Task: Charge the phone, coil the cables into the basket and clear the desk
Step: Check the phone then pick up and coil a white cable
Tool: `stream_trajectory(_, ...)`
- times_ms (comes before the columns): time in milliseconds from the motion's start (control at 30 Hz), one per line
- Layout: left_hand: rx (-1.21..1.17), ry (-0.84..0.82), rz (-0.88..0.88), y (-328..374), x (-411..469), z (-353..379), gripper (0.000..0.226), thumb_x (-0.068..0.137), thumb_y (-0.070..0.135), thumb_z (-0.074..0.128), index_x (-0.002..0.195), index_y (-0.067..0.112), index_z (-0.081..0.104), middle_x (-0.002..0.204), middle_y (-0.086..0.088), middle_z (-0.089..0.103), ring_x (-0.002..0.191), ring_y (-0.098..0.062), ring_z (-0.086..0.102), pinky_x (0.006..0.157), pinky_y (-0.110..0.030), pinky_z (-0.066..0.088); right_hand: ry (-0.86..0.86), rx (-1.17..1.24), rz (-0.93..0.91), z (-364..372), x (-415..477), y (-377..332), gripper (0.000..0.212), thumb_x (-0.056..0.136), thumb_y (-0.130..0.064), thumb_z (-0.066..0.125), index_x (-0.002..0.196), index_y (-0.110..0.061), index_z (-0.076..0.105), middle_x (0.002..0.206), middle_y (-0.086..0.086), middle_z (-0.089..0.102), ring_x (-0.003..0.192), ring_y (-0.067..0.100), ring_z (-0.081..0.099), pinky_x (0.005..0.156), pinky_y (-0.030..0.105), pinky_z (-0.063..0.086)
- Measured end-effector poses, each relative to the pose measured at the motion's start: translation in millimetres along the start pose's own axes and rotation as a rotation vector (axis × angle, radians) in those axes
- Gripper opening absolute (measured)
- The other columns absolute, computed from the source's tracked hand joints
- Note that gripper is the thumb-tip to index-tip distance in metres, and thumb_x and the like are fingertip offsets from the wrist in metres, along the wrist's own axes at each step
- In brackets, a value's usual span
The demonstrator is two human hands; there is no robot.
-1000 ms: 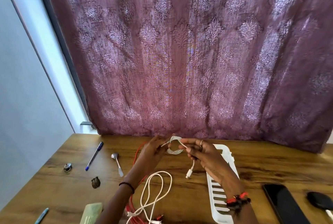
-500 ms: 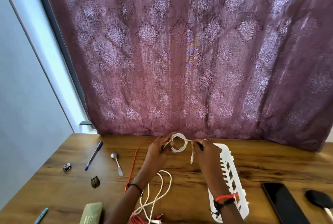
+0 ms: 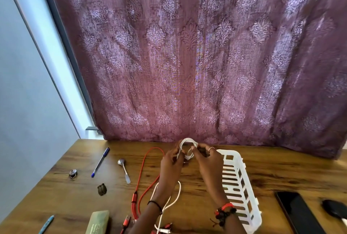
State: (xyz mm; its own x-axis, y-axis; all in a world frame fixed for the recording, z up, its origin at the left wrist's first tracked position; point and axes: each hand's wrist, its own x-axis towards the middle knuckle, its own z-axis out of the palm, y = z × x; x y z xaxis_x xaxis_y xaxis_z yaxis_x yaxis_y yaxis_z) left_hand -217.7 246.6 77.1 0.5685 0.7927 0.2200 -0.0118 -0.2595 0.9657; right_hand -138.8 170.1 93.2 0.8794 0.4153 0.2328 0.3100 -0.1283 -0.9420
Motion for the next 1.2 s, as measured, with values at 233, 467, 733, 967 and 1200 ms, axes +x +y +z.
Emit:
stream_trajectory(233,0.038,0.025,-0.038,-2.9,-2.5,2.0,0.023,0.095,0.01,0.051,0.114,0.008,0.063,0.094,-0.013,0.069,0.079,-0.019,0.069,0.074,-0.035,0.058,-0.125,0.165,0.06,2.3,-4.1,-1.5,0.006,0.08,-0.025,0.072,0.086,-0.025,0.071,0.072,-0.012,0.071,0.067,-0.003,0.066,0.056,0.005,0.045)
stream_trajectory(467,0.142,0.036,0.067,-1.7,2.4,-2.8,0.028,0.087,-0.005,0.055,0.109,0.008,0.067,0.092,-0.004,0.071,0.08,-0.011,0.061,0.069,-0.02,0.045,-0.422,0.563,0.233,-7.1,6.4,-2.6,0.025,0.079,0.001,0.067,0.098,-0.015,0.065,0.076,-0.004,0.073,0.058,-0.001,0.058,0.05,0.012,0.041)
stream_trajectory(733,0.113,-0.014,0.085,-0.9,7.2,2.6,0.023,0.091,0.008,0.056,0.111,0.013,0.067,0.099,-0.001,0.072,0.092,-0.015,0.067,0.08,-0.022,0.051,-0.445,0.602,0.31,-14.2,11.0,-1.1,0.026,0.084,0.004,0.057,0.104,-0.012,0.057,0.079,0.004,0.068,0.066,0.012,0.061,0.053,0.02,0.044)
stream_trajectory(967,-0.186,0.058,-0.156,1.1,11.3,1.9,0.016,0.091,-0.001,0.052,0.104,0.006,0.056,0.099,-0.015,0.065,0.093,-0.028,0.061,0.084,-0.047,0.051,-0.335,0.136,0.12,-11.3,12.2,6.4,0.068,0.065,-0.026,0.084,0.122,-0.028,0.047,0.106,-0.002,0.062,0.098,0.01,0.062,0.08,0.023,0.05)
stream_trajectory(1200,-0.362,0.032,-0.215,1.8,3.7,7.0,0.015,0.087,0.002,0.06,0.101,0.007,0.054,0.094,-0.008,0.068,0.085,-0.015,0.064,0.064,-0.016,0.052,-0.333,0.061,0.021,-4.2,7.3,0.6,0.046,0.07,-0.03,0.08,0.11,-0.015,0.064,0.098,-0.001,0.071,0.095,0.01,0.065,0.082,0.023,0.051)
